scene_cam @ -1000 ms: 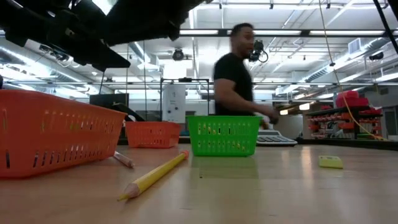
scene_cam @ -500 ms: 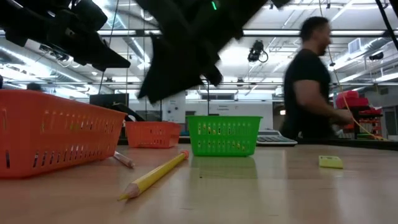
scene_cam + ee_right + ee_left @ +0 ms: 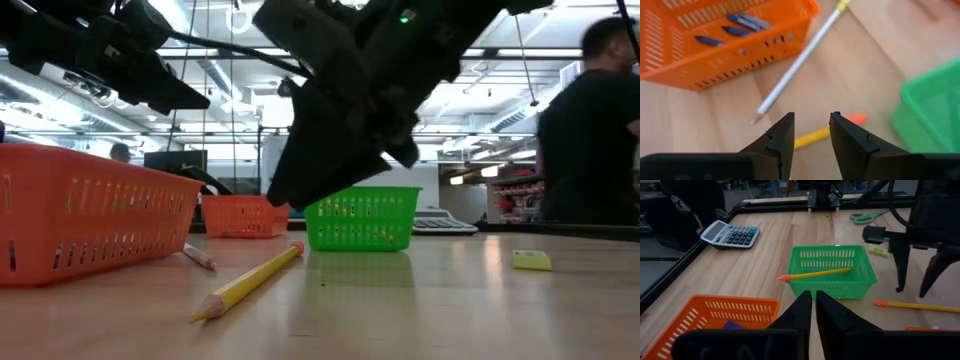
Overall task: Sort crayons/erasers/pens/pencils in bins
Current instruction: Put the yellow pencil into the right green basket
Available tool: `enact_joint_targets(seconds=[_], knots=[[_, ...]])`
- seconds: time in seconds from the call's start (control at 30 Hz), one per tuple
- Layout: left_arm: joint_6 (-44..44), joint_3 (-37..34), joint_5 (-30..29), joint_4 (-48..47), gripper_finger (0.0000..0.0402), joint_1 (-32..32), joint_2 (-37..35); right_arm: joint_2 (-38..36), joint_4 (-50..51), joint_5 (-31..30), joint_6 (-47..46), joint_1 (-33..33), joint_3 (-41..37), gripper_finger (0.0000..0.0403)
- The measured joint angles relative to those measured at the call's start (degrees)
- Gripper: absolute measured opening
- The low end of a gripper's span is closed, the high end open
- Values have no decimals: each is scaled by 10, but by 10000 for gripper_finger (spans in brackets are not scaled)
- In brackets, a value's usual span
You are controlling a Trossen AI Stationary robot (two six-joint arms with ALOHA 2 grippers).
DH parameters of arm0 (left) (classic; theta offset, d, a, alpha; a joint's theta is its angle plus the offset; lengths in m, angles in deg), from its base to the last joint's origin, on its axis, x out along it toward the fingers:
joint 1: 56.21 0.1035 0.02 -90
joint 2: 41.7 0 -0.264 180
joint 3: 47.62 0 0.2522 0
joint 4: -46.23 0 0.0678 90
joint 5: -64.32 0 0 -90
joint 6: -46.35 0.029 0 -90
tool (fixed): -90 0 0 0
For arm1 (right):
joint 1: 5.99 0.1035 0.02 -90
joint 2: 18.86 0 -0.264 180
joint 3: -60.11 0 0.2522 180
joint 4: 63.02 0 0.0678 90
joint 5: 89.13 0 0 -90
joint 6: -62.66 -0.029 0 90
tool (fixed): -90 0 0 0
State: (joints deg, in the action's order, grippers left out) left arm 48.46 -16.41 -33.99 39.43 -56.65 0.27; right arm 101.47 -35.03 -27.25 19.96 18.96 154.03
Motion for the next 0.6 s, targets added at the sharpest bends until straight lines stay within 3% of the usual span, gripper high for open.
enact_joint_targets(seconds=[0.4,0.6], knots=[[7,0,-2,8,28,0,0,0,-2,-5,-53,18,0,129],[27,0,-40,38,36,0,0,11,-4,-4,-69,27,0,129]])
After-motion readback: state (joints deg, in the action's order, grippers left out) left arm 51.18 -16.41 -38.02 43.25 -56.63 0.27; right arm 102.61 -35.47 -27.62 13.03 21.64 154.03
